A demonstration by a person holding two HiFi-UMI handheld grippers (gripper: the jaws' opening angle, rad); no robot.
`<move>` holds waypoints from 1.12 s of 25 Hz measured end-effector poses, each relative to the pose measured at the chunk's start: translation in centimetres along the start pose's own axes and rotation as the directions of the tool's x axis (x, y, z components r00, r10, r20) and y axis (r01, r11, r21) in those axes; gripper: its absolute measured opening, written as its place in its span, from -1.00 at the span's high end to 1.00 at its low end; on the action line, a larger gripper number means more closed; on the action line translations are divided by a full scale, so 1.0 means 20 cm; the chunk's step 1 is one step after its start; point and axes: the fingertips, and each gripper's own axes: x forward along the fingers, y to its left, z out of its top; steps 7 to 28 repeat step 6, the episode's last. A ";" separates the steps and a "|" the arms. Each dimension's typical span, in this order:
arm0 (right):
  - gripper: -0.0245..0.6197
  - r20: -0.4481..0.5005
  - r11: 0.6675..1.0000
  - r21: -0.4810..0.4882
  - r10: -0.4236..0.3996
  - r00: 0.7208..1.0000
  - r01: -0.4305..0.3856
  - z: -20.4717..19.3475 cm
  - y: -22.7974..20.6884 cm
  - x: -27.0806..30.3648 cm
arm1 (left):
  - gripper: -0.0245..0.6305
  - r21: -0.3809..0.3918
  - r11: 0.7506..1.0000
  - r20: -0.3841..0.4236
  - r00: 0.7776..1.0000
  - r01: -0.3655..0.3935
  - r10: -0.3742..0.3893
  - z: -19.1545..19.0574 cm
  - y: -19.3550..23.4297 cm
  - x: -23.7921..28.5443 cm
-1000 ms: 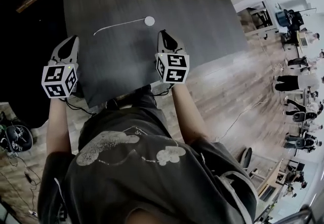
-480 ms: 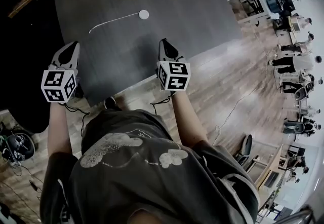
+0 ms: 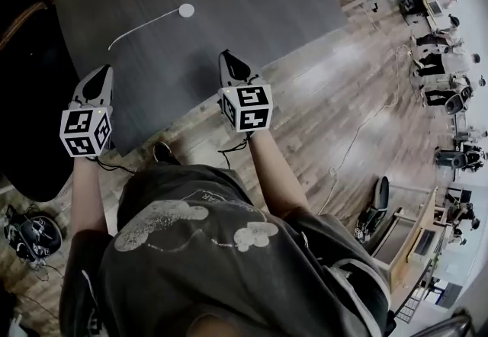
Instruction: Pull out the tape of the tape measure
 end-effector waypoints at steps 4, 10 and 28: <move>0.83 0.008 1.000 0.003 -0.008 1.000 0.008 -0.01 -0.06 -0.10 | 0.90 0.001 1.000 0.004 1.000 -0.014 0.014 0.03 -0.08 0.00; 0.83 0.011 1.000 0.003 -0.006 1.000 0.006 -0.01 -0.08 -0.14 | 0.90 -0.004 1.000 0.001 1.000 -0.021 0.021 0.03 -0.11 -0.01; 0.83 0.011 1.000 0.003 -0.006 1.000 0.006 -0.01 -0.08 -0.14 | 0.90 -0.004 1.000 0.001 1.000 -0.021 0.021 0.03 -0.11 -0.01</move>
